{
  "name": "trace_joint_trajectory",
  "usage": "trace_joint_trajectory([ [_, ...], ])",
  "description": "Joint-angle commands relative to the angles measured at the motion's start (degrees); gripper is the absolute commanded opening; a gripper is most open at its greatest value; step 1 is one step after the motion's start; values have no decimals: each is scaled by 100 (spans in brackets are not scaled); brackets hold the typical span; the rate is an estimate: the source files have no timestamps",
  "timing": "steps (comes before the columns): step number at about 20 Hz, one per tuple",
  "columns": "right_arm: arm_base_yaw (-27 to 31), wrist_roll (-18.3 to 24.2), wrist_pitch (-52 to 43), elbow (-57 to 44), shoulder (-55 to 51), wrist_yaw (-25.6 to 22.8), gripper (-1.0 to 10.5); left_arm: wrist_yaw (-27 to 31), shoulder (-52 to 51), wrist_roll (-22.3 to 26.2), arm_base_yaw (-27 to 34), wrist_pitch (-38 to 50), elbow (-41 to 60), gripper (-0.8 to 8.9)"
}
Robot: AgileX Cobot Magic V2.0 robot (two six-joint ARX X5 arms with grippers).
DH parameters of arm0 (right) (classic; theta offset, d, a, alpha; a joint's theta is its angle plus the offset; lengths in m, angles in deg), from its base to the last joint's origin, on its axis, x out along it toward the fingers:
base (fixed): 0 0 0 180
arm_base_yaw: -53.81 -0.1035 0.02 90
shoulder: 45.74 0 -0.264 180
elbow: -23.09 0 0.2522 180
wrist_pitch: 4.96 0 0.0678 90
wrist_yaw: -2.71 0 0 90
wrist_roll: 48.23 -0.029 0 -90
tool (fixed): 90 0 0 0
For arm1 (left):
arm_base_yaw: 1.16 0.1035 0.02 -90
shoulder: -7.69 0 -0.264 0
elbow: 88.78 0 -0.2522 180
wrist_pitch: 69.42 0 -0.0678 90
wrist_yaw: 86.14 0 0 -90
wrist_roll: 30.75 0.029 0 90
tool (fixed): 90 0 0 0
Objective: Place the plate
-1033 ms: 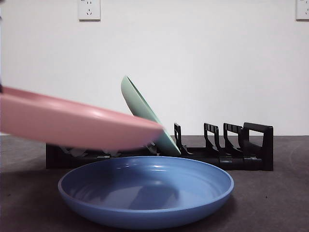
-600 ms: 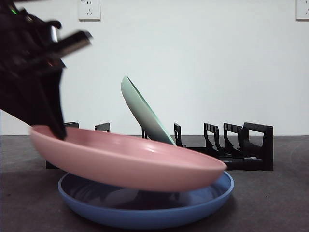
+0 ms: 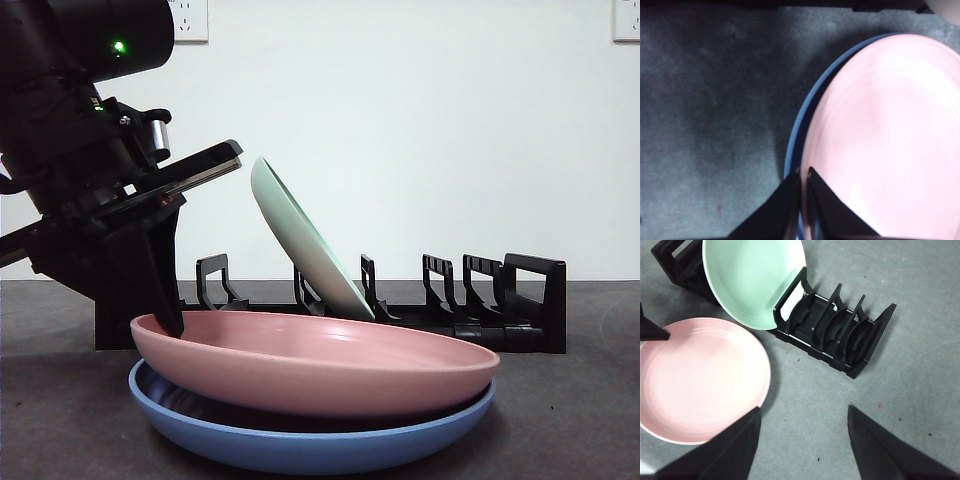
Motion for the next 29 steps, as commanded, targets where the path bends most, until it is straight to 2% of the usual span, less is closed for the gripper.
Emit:
trace_joint_trajectory([
  [1, -48, -61, -55, 90, 35, -24, 276, 35, 94, 66, -55, 22, -44, 8],
  [2, -48, -61, -55, 90, 35, -24, 276, 35, 94, 83, -55, 22, -44, 16],
  [8, -48, -66, -55, 90, 35, -22, 276, 42, 90, 131, -48, -103, -52, 241],
  [10, -48, -70, -55, 90, 35, -22, 276, 46, 68, 162, -42, -190, -79, 290],
  [13, -48, -109, -55, 90, 35, -20, 276, 170, -201, 289, -2, -514, -251, 292],
  [19, -46, -262, -129, 90, 151, 74, 278, 264, -1794, 1440, 398, -1899, -1078, 290],
  [23, -46, -326, -590, 92, 496, 601, 278, 437, -2983, 1867, 876, -2914, -1648, 290],
  [29, 92, -636, -1703, 501, 1779, 2055, 278, 667, -3978, 1816, 1233, -3637, -1759, 290],
])
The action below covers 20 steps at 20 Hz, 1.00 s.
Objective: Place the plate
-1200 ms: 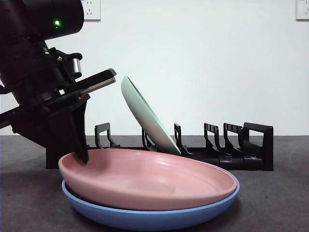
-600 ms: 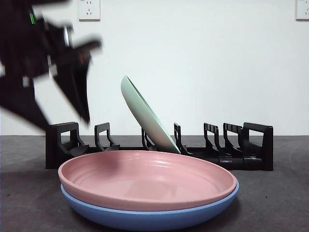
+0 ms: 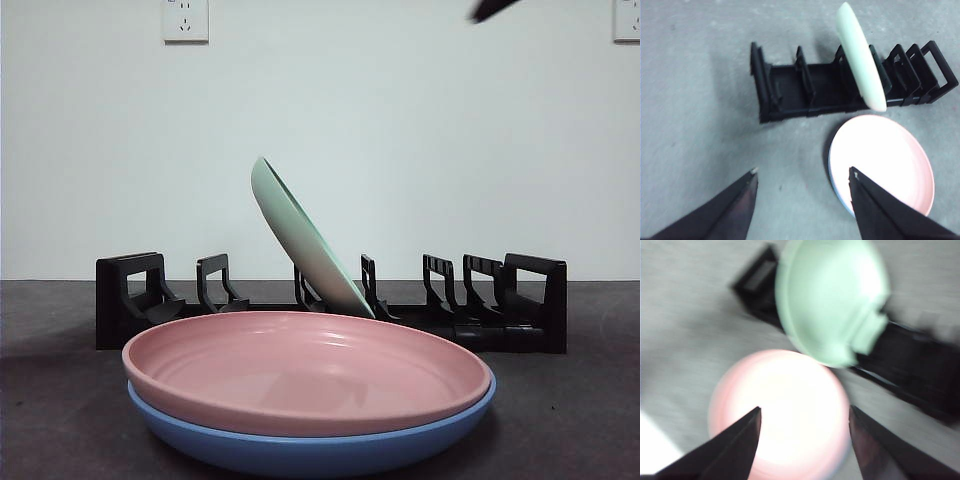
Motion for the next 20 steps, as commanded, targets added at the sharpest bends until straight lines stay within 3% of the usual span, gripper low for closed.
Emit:
trace_joint_trajectory([
  [1, 79, -179, -208, 520, 702, 527, 278, 37, 4, 59, 7, -155, -85, 290],
  [6, 319, -138, -299, 2000, 2559, 1204, 278, 37, 24, 57, 7, -273, -85, 290],
  [11, 382, -136, -319, 3169, 3991, 1425, 278, 39, 26, 33, 7, -236, -85, 290],
  [20, 442, -149, -492, 3488, 4922, 1427, 252, 295, 26, 35, 7, -227, -85, 290],
])
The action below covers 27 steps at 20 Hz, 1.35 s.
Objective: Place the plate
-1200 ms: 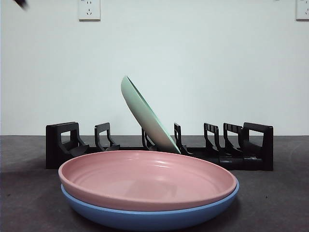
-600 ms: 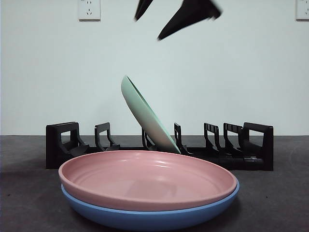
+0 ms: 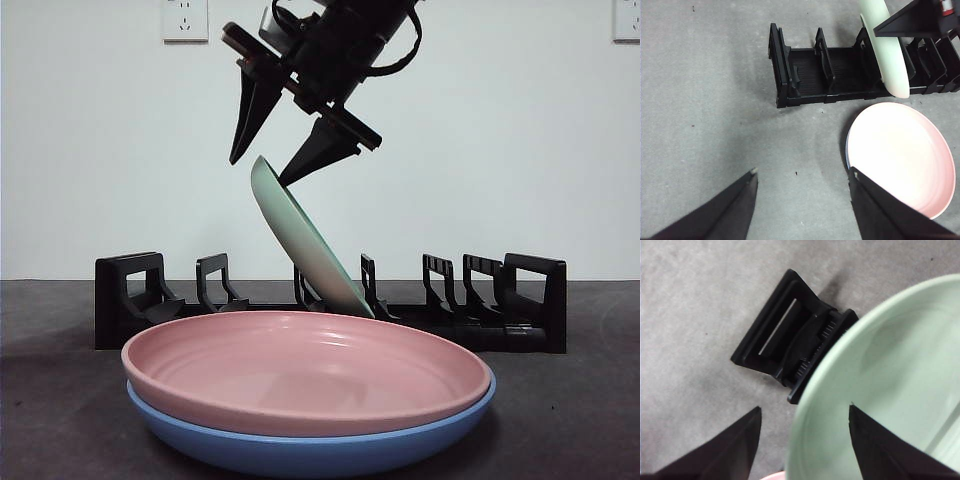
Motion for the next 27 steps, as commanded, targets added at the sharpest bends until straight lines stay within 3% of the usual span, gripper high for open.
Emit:
trace_joint_trajectory([
  [1, -42, -37, -55, 168, 162, 22, 187, 22, 37, 39, -11, 63, -85, 290],
  [4, -42, -31, -59, 170, 190, 138, 9, 22, 37, 39, -11, 61, -85, 290],
  [16, -59, -39, 328, 175, -691, 474, 10, 22, 37, 44, -11, 66, -85, 290],
  [21, -264, 435, 1056, 173, -1467, 463, 10, 22, 37, 44, -11, 216, -85, 290],
  [27, -1108, 859, 1604, -37, -2199, -291, 11, 22, 37, 44, -11, 208, -85, 290],
])
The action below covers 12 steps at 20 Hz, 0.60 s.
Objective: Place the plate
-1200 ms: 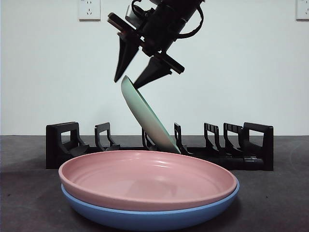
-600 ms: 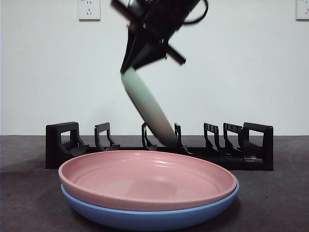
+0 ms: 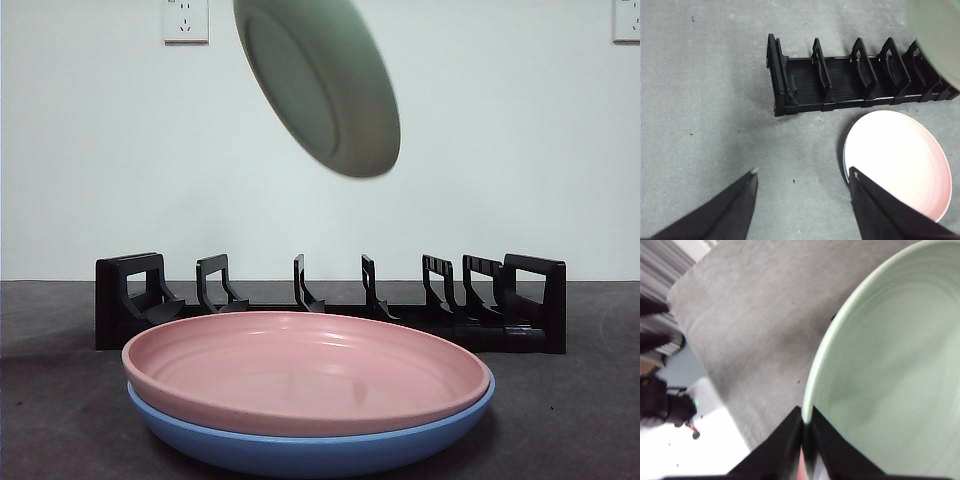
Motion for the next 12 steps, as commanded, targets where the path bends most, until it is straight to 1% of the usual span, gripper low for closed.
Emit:
trace_joint_trajectory([
  [1, -295, 186, -129, -304, -205, -184, 11, 20, 37, 44, -11, 37, -85, 290],
  [4, -487, 181, -717, -1775, -966, -214, 11, 20, 37, 42, -11, 22, -85, 290],
  [5, -549, 116, -918, -2317, -1263, -323, 11, 20, 37, 42, -11, 22, -85, 290],
  [6, -671, 15, -1126, -2837, -1552, -535, 11, 20, 35, 42, -11, 22, -85, 290],
  [7, -826, 9, -1248, -3185, -1764, -831, 11, 20, 35, 42, -11, 22, -85, 290],
  [9, -1366, 225, -1314, -3661, -2055, -1895, 11, 20, 37, 42, -11, 24, -85, 290],
  [11, -2055, 518, -1198, -3823, -2041, -2975, 11, 20, 37, 42, -11, 24, -85, 290],
  [12, -2312, 625, -1182, -3838, -1958, -3239, 11, 20, 37, 42, -11, 28, -85, 290],
])
